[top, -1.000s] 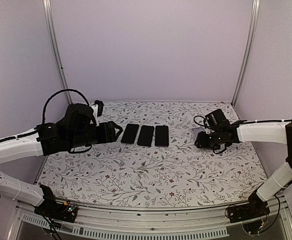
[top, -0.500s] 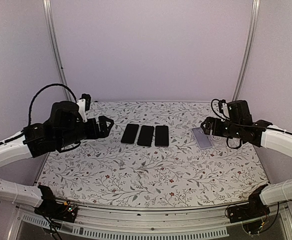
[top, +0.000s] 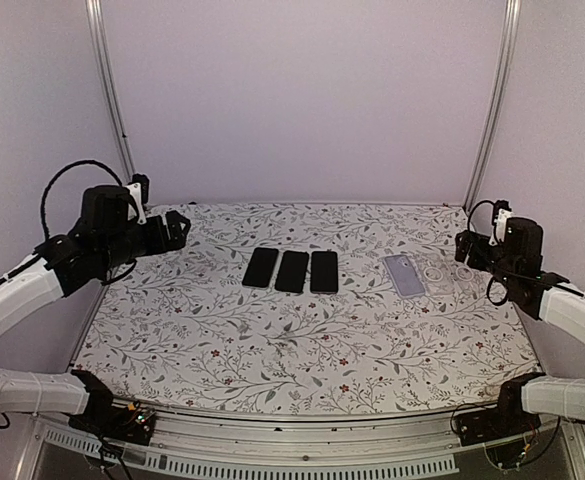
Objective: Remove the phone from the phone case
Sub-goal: Reset both arms
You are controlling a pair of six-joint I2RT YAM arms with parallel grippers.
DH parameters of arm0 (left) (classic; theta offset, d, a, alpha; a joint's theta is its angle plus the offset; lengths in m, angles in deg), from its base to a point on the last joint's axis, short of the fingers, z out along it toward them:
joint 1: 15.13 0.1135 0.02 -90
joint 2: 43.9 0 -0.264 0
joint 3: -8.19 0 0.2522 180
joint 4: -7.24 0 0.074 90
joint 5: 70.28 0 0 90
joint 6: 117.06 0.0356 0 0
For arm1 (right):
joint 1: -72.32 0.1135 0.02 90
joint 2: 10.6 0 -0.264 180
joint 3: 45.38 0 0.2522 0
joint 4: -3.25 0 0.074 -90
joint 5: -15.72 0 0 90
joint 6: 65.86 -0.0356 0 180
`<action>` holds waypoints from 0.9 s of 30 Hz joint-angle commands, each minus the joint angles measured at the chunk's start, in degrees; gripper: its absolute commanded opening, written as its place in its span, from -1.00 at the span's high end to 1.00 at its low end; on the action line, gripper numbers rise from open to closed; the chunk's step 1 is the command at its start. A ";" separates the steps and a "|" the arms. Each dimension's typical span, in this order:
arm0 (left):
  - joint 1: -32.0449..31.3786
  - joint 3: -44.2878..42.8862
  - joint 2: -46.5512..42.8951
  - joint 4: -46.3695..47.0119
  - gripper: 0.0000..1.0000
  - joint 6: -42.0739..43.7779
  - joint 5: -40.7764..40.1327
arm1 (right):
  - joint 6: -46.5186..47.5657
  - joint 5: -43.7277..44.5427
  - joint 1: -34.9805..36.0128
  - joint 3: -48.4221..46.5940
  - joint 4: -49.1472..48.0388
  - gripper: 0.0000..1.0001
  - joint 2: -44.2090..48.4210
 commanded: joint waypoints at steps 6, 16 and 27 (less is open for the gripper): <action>11.00 18.10 -7.41 31.20 -0.99 15.57 2.00 | 7.07 3.41 -9.07 10.68 -30.91 -0.98 -7.45; 21.57 34.11 -4.92 52.59 -0.99 21.55 -5.76 | 12.28 0.91 -9.09 23.41 -71.62 -0.98 -21.56; 27.71 43.72 15.91 92.46 -0.99 26.91 -2.75 | 13.29 -0.70 -9.12 22.97 -78.19 -0.98 -30.62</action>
